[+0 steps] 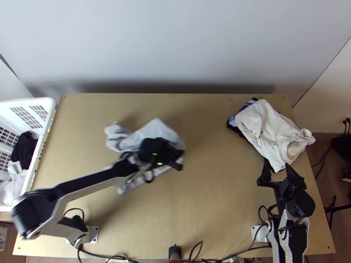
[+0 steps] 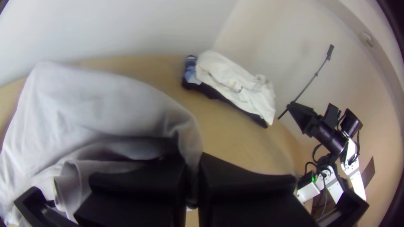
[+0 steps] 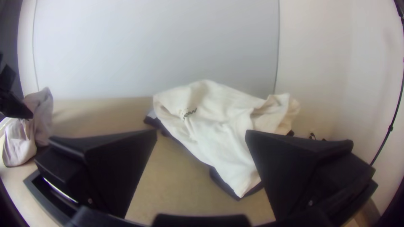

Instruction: Fold the t-shirt

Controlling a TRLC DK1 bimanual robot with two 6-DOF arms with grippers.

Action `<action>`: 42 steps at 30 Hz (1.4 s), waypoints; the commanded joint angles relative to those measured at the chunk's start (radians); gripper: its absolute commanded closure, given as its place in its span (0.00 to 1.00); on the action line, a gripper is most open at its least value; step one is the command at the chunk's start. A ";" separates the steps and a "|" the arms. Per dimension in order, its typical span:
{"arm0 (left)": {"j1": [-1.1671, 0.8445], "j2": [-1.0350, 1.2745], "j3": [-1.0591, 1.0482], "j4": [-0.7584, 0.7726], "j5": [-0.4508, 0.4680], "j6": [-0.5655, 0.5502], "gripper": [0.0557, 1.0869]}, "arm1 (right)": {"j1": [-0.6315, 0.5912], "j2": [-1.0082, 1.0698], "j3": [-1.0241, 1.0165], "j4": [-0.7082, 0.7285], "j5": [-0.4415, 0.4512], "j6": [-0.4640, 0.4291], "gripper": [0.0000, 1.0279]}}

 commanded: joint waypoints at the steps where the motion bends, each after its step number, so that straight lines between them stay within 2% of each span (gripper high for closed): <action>1: -0.164 0.192 0.234 0.059 -0.004 -0.149 0.66 | 0.000 0.001 0.000 -0.001 0.000 0.004 0.05; 3: -0.170 0.178 0.280 0.063 0.005 -0.166 0.04 | 0.001 0.001 0.000 -0.001 0.000 0.004 0.05; 8: -0.075 0.032 0.320 0.054 0.054 -0.272 0.04 | 0.001 0.003 0.000 -0.001 0.000 0.003 0.05; 13: 0.111 -0.120 0.323 0.022 0.069 -0.269 0.04 | 0.020 0.001 0.000 0.009 0.000 -0.006 0.05; 18: 0.378 -0.136 0.294 -0.184 0.069 -0.145 0.04 | 0.026 0.000 0.029 0.065 0.003 -0.008 0.05; 21: 0.527 -0.149 0.225 -0.221 0.069 -0.060 0.05 | 0.044 0.023 0.109 0.098 0.002 0.041 0.05; 24: 0.634 -0.161 0.164 -0.257 0.066 -0.005 0.04 | 0.101 0.210 0.233 0.108 0.003 0.054 0.05; 26: 0.677 -0.184 0.124 -0.265 0.058 0.012 0.05 | 0.125 0.435 0.381 0.041 0.005 0.066 0.04; 29: 0.704 -0.219 0.092 -0.287 0.035 0.015 0.05 | 0.165 0.666 0.571 -0.067 0.005 0.066 0.04; 33: 0.708 -0.236 0.047 -0.319 0.003 0.035 0.05 | 0.379 0.877 0.747 -0.154 0.023 0.078 0.05; 34: 0.704 -0.238 0.030 -0.322 -0.001 0.044 0.05 | 0.448 0.922 0.780 -0.172 0.026 0.089 0.05; 36: 0.695 -0.236 -0.010 -0.346 -0.015 0.082 0.05 | 0.578 0.995 0.809 -0.172 0.101 0.109 0.05; 39: 0.658 -0.250 -0.047 -0.414 -0.015 0.184 0.05 | 0.655 1.106 0.835 -0.179 0.143 0.155 0.05; 42: 0.632 -0.267 -0.051 -0.484 -0.014 0.240 0.05 | 0.665 1.199 0.885 -0.226 0.141 0.227 0.05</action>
